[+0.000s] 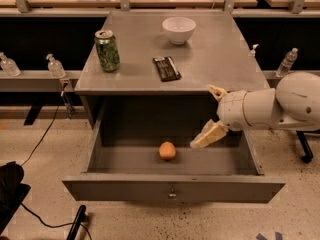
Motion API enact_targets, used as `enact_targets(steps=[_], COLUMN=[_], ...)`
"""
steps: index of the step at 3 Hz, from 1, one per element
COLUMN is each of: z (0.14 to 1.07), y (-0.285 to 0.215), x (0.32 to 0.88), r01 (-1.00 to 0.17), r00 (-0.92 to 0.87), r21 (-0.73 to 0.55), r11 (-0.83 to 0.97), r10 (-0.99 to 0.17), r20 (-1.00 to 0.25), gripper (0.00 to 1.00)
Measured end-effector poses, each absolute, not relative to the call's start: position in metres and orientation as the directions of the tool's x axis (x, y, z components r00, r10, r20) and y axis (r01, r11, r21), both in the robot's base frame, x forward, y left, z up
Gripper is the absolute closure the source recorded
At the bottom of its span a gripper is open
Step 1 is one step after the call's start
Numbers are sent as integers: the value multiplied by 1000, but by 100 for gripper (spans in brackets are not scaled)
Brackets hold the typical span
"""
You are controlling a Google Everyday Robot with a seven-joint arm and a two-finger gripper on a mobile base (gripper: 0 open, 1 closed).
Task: Pick orange from top drawer and place on counter
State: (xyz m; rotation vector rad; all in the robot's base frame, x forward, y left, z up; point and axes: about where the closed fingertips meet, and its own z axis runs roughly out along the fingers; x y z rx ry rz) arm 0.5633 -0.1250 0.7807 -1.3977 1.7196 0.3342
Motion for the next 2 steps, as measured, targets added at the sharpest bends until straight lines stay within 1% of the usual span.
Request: enact_targets(steps=[1, 2], z=[781, 782], y=[-125, -126], x=[563, 563], r01=[-893, -893], r00=[9, 25], r21=[-303, -307], r11=[333, 330], r10=[-659, -645], r20=[-752, -764], gripper=[0, 7])
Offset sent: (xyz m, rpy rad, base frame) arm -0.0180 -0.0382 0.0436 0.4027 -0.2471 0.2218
